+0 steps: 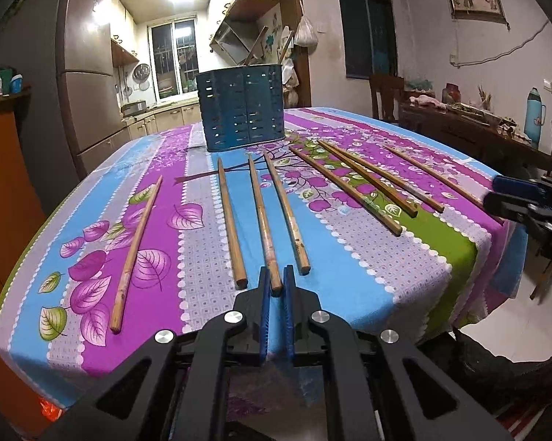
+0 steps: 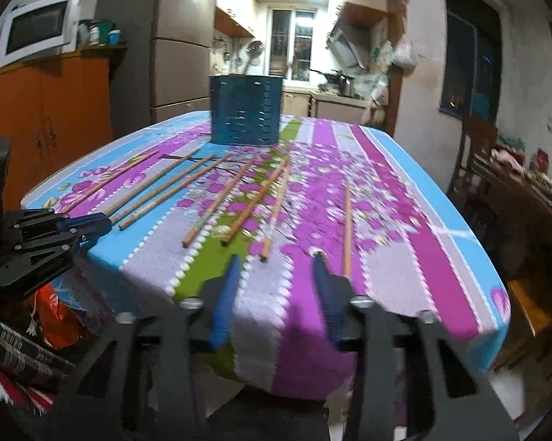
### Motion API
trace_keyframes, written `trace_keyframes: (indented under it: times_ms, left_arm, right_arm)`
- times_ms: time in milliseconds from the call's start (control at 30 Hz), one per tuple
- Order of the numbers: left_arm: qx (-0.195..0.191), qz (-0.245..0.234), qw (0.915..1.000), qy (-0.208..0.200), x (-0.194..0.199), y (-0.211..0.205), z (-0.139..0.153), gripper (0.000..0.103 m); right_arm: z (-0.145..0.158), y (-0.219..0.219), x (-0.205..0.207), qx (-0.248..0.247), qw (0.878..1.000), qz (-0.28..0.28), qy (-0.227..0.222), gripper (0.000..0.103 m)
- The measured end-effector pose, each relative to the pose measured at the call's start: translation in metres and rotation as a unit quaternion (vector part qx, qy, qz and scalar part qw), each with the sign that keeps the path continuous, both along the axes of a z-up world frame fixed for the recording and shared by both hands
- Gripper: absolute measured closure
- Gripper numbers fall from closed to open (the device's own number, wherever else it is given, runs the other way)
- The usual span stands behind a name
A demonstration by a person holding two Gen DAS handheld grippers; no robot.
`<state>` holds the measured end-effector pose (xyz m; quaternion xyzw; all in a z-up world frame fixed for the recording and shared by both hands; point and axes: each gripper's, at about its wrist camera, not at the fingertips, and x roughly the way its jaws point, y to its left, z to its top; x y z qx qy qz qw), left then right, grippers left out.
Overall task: Organize utensils
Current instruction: 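Close the right gripper on a chopstick while the left gripper grasps another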
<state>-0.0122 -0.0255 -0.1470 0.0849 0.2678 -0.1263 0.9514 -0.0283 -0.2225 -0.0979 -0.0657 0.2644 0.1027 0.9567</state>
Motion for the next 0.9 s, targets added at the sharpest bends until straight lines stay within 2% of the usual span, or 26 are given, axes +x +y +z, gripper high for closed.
trace_keyframes:
  times_ms: [67, 100, 267, 433, 600, 900]
  left_arm:
    - [-0.002, 0.0, 1.0, -0.001, -0.002, 0.001, 0.0, 0.095]
    - [-0.003, 0.001, 1.0, -0.001, -0.003, 0.001, 0.0, 0.095]
    - [-0.01, 0.004, 0.9999, -0.002, -0.005, 0.003, -0.001, 0.095]
    - [-0.01, 0.002, 0.9999, -0.005, -0.005, 0.004, -0.001, 0.095]
    - [-0.007, 0.005, 0.9999, -0.007, -0.004, 0.004, -0.001, 0.095]
    - [-0.01, 0.01, 0.9998, -0.013, 0.0, 0.004, -0.003, 0.094]
  right_arm:
    - [0.0, 0.011, 0.007, -0.005, 1.0, 0.014, -0.008, 0.085]
    - [-0.001, 0.017, 0.011, -0.005, 1.0, 0.022, -0.012, 0.086]
    - [-0.008, 0.035, 0.032, -0.004, 0.999, 0.035, -0.004, 0.086]
    - [-0.021, 0.045, 0.053, -0.011, 1.0, 0.023, 0.015, 0.086]
    - [-0.023, 0.047, 0.053, -0.003, 1.0, 0.009, 0.016, 0.086]
    - [-0.027, 0.04, 0.052, 0.04, 0.999, -0.009, 0.016, 0.087]
